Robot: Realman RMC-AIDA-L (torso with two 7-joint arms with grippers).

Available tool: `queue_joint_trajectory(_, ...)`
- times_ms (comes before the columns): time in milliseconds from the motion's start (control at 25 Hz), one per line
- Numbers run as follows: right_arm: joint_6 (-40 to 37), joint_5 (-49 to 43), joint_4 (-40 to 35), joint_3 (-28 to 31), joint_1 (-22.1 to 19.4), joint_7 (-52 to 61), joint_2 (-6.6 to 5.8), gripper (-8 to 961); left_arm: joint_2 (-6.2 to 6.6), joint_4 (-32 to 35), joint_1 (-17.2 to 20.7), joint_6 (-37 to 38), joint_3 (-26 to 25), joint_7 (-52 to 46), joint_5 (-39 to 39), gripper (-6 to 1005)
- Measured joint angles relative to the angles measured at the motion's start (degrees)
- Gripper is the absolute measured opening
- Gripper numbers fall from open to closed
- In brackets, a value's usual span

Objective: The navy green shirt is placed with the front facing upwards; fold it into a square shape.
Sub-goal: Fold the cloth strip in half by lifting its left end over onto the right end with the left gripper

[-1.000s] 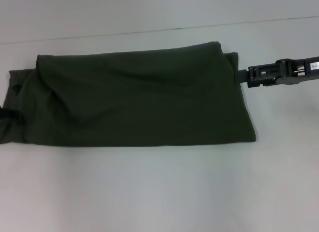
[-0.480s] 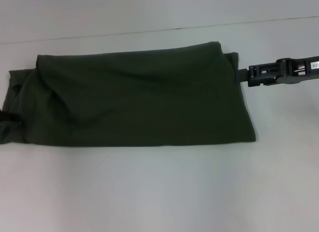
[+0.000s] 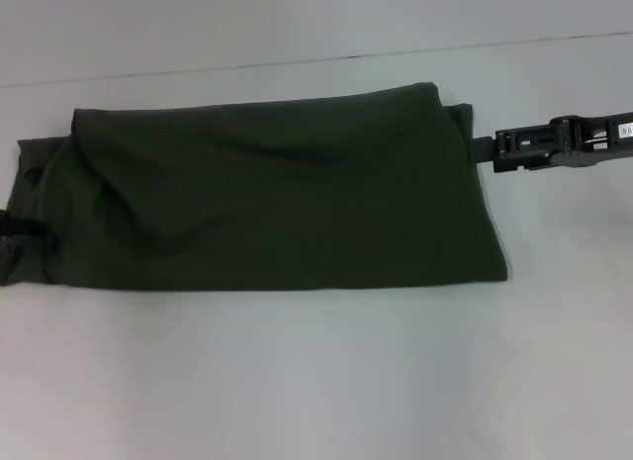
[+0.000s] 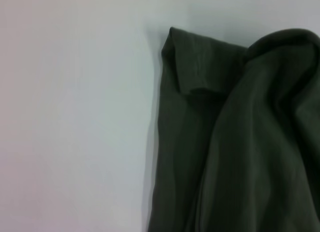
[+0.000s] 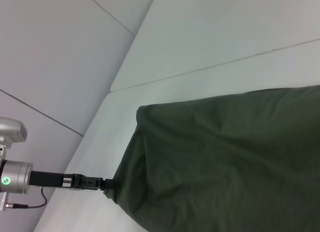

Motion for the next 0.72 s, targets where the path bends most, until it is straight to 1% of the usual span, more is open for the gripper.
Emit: queue_joint_trajectory(720, -0.19, 0.00, 0.00, 0.00, 0.18, 0.00, 0.01, 930, 0.36, -2.04, -0.70, -0.28, -0.07, 0.08, 0.17, 884)
